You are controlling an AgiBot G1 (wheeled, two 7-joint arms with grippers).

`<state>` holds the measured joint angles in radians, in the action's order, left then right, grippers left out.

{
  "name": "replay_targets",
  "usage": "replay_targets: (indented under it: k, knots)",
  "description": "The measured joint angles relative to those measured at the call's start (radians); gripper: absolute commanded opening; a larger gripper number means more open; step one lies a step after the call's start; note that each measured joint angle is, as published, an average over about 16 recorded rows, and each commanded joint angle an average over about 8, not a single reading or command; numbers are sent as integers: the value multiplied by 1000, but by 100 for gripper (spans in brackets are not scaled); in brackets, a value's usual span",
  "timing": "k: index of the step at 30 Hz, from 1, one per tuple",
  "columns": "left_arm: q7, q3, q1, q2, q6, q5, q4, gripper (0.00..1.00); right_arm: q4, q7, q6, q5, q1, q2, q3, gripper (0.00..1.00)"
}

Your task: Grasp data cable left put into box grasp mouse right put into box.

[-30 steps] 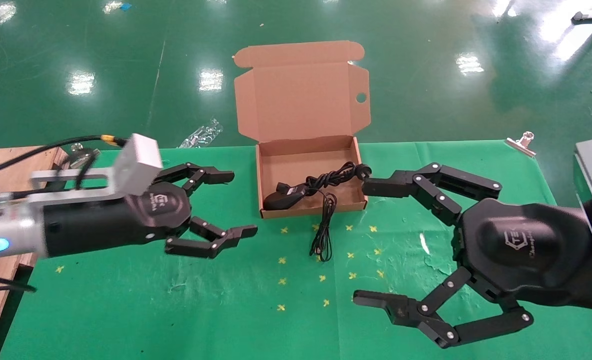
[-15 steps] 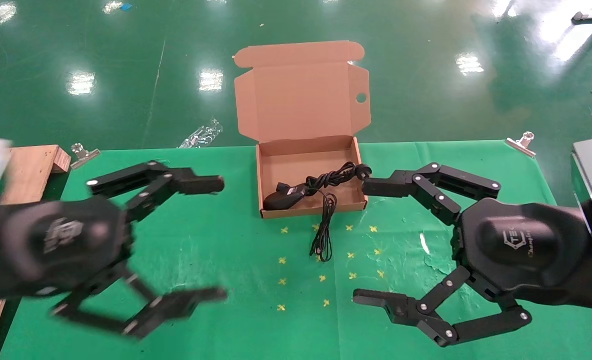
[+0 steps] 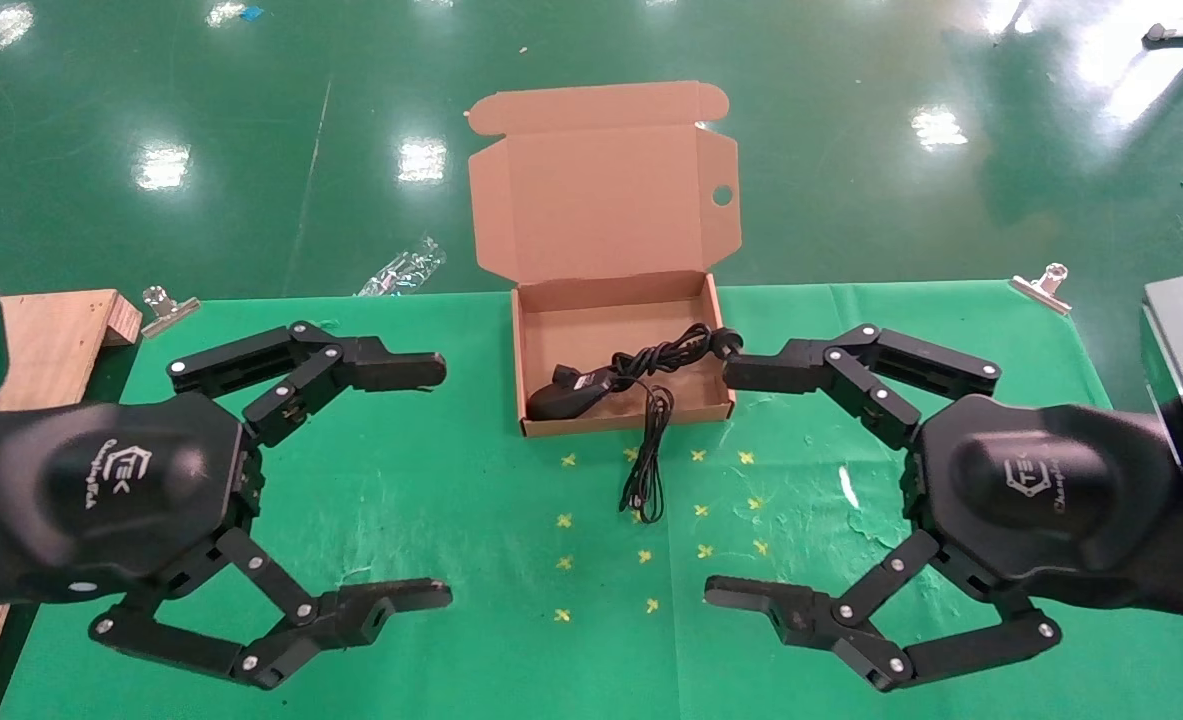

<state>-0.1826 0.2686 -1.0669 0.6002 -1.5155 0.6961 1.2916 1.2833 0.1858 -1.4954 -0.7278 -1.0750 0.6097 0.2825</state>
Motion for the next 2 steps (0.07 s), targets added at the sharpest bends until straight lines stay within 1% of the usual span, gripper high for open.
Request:
replay_targets:
  k: [2]
  knots:
    - [-1,1,-1,1,2,3,-1,100,0,0,0,0,0,0,0,100]
